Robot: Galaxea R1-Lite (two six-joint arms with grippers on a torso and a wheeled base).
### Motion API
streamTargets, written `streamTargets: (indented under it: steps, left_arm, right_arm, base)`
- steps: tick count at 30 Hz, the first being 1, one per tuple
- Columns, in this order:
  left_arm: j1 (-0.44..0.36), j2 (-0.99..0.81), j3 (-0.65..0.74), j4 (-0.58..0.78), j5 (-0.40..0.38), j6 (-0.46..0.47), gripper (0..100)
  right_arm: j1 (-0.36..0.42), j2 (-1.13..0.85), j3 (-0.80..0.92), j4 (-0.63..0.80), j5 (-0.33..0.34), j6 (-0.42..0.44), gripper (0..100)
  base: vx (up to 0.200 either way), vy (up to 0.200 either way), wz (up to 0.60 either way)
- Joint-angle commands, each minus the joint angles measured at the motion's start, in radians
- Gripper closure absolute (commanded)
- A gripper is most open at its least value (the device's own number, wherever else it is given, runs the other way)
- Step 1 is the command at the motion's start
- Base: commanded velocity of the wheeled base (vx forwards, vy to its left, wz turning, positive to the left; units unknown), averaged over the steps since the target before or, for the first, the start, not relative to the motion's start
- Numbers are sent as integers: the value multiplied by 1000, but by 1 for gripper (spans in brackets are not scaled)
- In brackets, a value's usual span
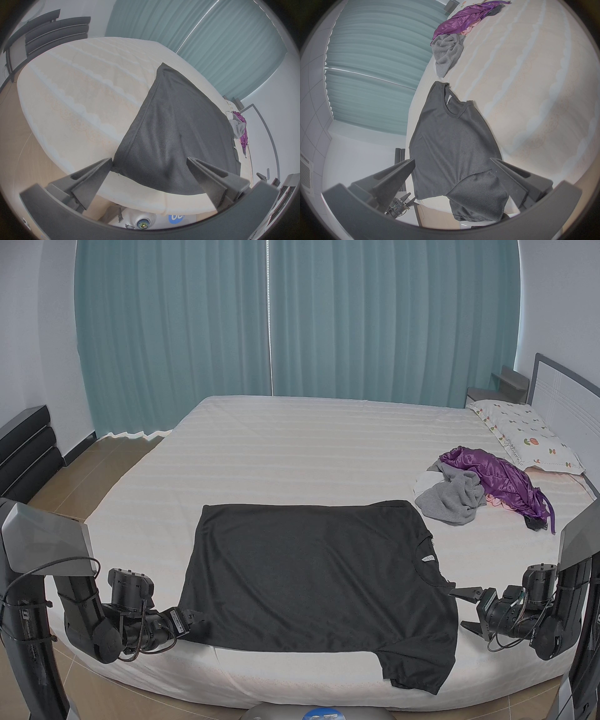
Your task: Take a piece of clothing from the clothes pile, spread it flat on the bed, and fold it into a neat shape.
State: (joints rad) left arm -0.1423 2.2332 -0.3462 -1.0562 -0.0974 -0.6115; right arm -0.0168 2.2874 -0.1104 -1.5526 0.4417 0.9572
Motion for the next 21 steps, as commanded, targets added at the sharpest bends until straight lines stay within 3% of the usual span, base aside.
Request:
streamTargets:
  steps: [1, 10, 21]
  left_arm:
    - [-17, 40, -4, -28, 8, -1, 0]
    - [-22, 77, 9, -64, 65, 49, 0]
    - [-23, 79, 3, -67, 67, 49, 0]
  right_arm:
    - [0, 0, 0, -15, 0, 0, 0]
    - [0, 0, 0, -15, 0, 0, 0]
    - [0, 0, 0, -15, 0, 0, 0]
  base:
    - [0, 0, 0]
    - [0, 0, 0]
    - [0, 0, 0]
